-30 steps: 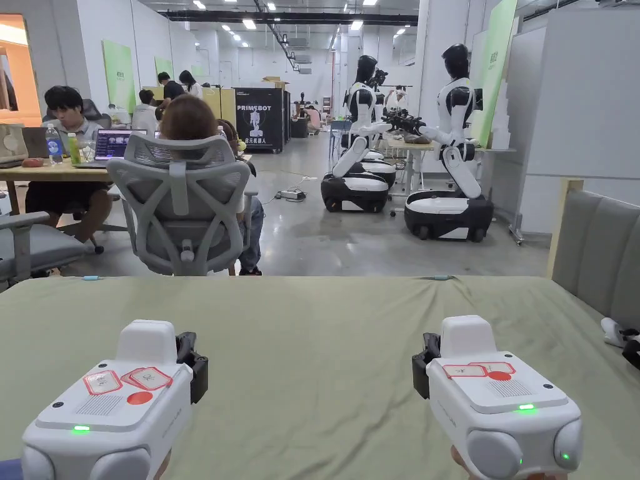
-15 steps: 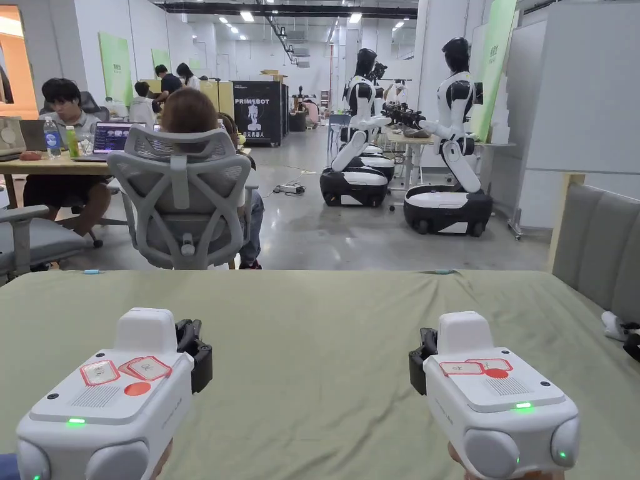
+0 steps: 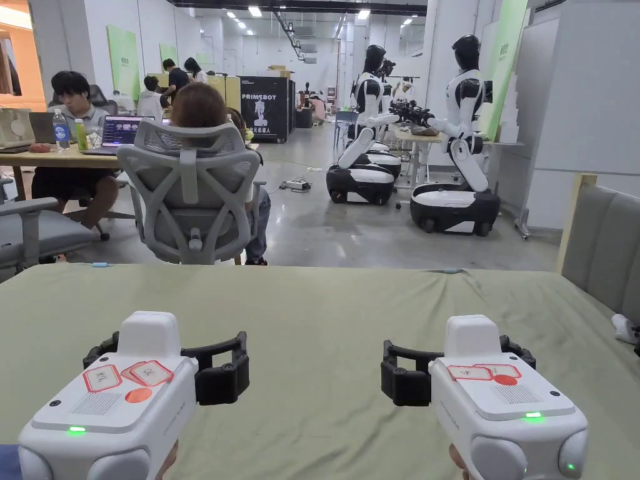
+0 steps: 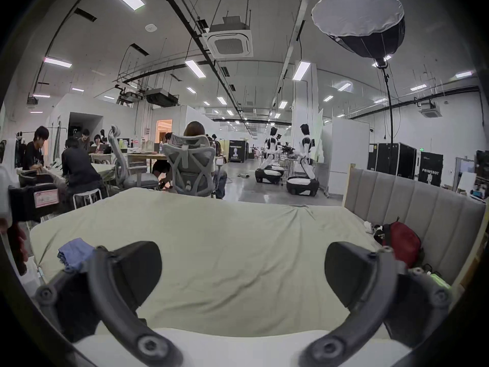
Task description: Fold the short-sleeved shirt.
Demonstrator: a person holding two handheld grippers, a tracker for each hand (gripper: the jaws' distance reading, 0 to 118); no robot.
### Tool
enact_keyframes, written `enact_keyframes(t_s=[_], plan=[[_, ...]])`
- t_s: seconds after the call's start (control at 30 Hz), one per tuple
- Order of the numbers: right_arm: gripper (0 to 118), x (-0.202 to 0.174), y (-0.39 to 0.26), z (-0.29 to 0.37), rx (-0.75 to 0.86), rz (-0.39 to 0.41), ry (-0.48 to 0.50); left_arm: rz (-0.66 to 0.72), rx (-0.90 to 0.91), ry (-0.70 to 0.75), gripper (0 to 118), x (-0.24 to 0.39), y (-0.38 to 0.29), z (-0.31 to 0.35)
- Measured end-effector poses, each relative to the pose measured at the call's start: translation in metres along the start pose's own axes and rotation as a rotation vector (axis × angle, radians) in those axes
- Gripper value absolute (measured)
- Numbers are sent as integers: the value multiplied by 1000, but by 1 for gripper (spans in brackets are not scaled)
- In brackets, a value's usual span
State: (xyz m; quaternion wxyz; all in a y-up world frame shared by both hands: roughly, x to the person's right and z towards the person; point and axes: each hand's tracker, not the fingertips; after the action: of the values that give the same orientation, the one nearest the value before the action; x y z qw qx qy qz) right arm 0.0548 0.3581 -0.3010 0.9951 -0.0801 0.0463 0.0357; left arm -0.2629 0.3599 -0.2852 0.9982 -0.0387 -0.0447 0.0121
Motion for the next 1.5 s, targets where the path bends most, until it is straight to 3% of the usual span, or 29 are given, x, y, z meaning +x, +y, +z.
enact_keyframes(t_s=[0.47,0.63,0.7,0.8,1.2,1.5], plan=[[118,5,8,5,4,-22,-13,-35,-3,14,118,2,0,-1],[118,7,15,3,-55,-143,39,-33,-14,13,118,4,1,-1],[118,2,19,4,-73,-124,13,-36,-17,14,118,5,1,-1],[118,-8,20,4,-82,16,-23,-32,-16,14,118,5,2,0],[118,-15,26,13,-110,-75,-85,-27,-26,14,118,7,0,1],[118,-15,31,21,-76,-85,-46,-46,-17,26,118,11,0,0]])
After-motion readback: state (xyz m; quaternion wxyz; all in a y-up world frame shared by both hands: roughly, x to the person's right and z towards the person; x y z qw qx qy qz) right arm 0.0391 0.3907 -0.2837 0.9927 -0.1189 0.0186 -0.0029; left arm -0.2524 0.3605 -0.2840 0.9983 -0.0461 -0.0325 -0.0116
